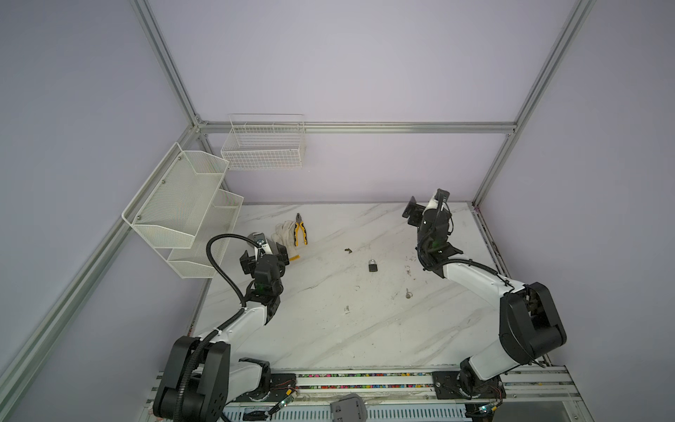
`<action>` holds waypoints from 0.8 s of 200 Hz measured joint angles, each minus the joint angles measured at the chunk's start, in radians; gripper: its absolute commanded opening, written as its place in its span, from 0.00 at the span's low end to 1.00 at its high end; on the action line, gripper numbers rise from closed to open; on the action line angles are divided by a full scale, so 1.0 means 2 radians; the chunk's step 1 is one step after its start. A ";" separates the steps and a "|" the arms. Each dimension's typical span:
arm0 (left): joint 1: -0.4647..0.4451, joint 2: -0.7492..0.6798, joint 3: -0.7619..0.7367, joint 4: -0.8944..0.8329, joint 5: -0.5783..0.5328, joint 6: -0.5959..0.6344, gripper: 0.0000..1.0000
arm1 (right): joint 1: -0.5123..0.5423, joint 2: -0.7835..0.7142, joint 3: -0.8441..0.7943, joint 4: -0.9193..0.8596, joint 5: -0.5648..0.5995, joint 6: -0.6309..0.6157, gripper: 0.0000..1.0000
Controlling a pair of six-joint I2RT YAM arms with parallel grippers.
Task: Unlock with the key
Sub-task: 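Move the right gripper toward the silver key while the left gripper approaches the padlock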
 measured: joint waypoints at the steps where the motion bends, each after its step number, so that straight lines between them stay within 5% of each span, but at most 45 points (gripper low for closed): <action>1: -0.001 -0.001 0.006 -0.008 -0.001 -0.004 1.00 | 0.000 0.002 0.003 -0.005 -0.007 0.004 0.79; 16: -0.008 0.000 0.055 -0.083 -0.002 -0.060 1.00 | -0.012 0.022 0.023 -0.038 -0.086 0.046 0.62; 48: 0.001 0.018 0.118 -0.188 0.080 -0.147 0.86 | -0.009 0.051 0.027 -0.130 -0.150 0.119 0.61; 89: -0.021 0.048 0.126 -0.233 0.197 -0.204 0.82 | 0.073 0.121 0.063 -0.224 -0.127 0.156 0.65; 160: -0.063 0.058 0.126 -0.231 0.261 -0.229 0.75 | 0.146 0.200 0.095 -0.306 -0.065 0.166 0.67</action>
